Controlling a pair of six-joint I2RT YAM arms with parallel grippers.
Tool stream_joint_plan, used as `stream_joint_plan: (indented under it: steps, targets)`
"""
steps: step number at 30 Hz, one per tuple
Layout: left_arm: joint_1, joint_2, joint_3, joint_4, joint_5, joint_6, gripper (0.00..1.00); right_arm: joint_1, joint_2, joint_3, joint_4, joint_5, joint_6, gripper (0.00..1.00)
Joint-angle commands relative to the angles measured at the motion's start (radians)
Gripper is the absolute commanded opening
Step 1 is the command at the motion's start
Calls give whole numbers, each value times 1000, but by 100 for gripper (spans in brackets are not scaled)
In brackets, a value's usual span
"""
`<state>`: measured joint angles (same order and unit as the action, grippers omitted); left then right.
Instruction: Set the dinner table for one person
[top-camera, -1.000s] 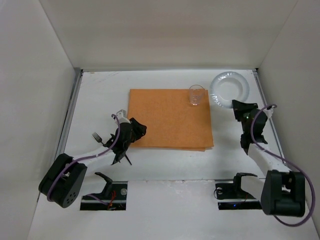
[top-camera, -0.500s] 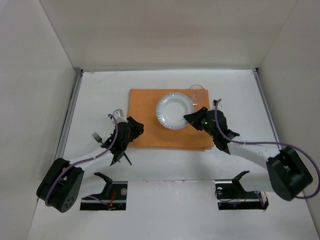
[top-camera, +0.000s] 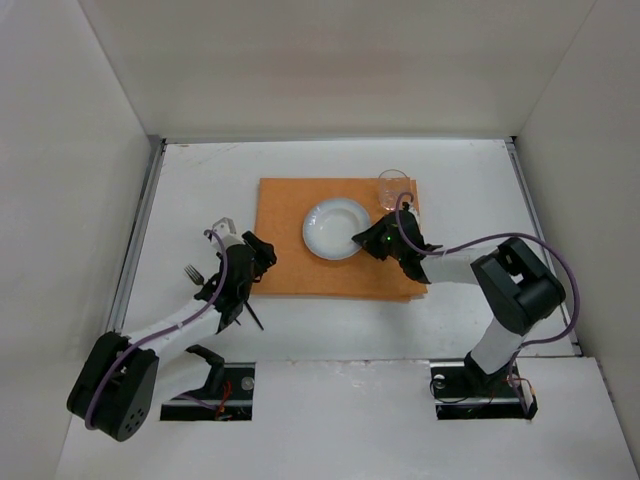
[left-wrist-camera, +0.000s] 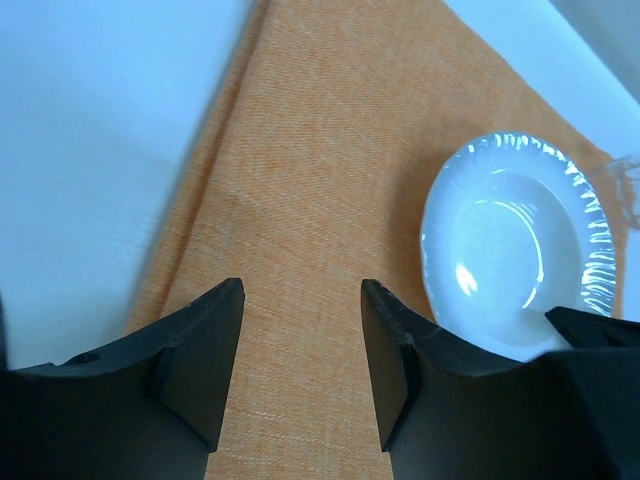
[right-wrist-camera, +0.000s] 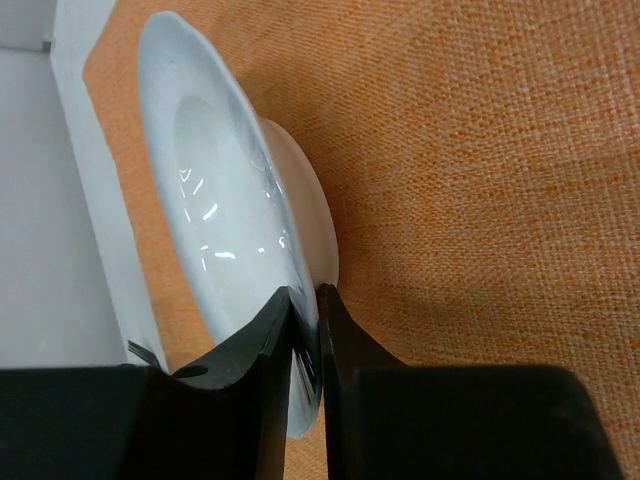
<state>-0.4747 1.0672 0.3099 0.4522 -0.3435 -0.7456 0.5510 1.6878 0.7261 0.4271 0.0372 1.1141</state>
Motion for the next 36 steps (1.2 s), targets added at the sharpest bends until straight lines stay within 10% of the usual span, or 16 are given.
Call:
stream_joint_plan:
  steps: [1,9,17,29,36]
  targets:
    - [2,-23,4,-33,-78,31,48,2,3,61,136,-36,67,15]
    - [-40,-105,44,-233,-172,41,47,5,12,16,91,-49,67,32]
    - [-67,-294,63,-504,-209,43,47,20,-17,-22,154,-111,107,12]
    - [-118,-374,81,-757,-193,-46,42,51,-51,-97,197,-114,147,14]
    - [-182,-305,87,-840,-227,-147,39,71,-95,-158,188,-51,150,44]
